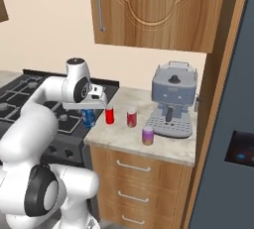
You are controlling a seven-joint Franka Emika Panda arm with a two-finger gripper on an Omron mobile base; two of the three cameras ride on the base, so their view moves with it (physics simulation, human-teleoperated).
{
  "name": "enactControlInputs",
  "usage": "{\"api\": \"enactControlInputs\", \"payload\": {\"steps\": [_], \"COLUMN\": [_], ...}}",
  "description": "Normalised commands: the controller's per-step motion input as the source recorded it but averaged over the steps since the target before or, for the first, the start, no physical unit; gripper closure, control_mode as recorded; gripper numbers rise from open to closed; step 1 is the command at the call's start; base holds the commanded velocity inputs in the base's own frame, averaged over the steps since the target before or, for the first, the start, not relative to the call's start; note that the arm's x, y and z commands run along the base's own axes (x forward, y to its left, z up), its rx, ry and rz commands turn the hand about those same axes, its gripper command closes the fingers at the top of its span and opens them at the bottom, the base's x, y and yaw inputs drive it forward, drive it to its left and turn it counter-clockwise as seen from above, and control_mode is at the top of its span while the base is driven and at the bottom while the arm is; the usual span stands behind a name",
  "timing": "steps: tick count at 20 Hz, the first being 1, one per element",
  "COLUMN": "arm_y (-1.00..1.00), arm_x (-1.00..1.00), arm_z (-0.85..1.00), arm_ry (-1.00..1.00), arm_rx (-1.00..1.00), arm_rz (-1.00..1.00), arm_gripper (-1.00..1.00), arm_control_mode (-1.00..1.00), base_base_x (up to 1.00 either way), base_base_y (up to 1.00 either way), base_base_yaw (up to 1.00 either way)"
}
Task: Four empty soda cans are scattered around the kitchen. Gather all the cans and cluster them next to the stove for recycling.
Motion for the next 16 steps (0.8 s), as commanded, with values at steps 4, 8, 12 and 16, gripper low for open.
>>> {"api": "enactControlInputs", "payload": {"steps": [4,8,12,16], "arm_y": [0.0,0.0,0.0,0.0], "arm_x": [0.0,0.0,0.0,0.0], "arm_z": [0.0,0.0,0.0,0.0], "arm_ry": [0.0,0.0,0.0,0.0], "arm_rx": [0.0,0.0,0.0,0.0], "arm_rz": [0.0,0.0,0.0,0.0], "arm_gripper": [1.0,1.0,1.0,1.0], "arm_control_mode": [1.0,1.0,1.0,1.0], "base_base_x": [0.4,0.33,0.12,0.0], "base_base_y": [-0.22,-0.22,-0.22,-0.13], "base_base_yaw": [0.04,0.04,0.04,0.03]}}
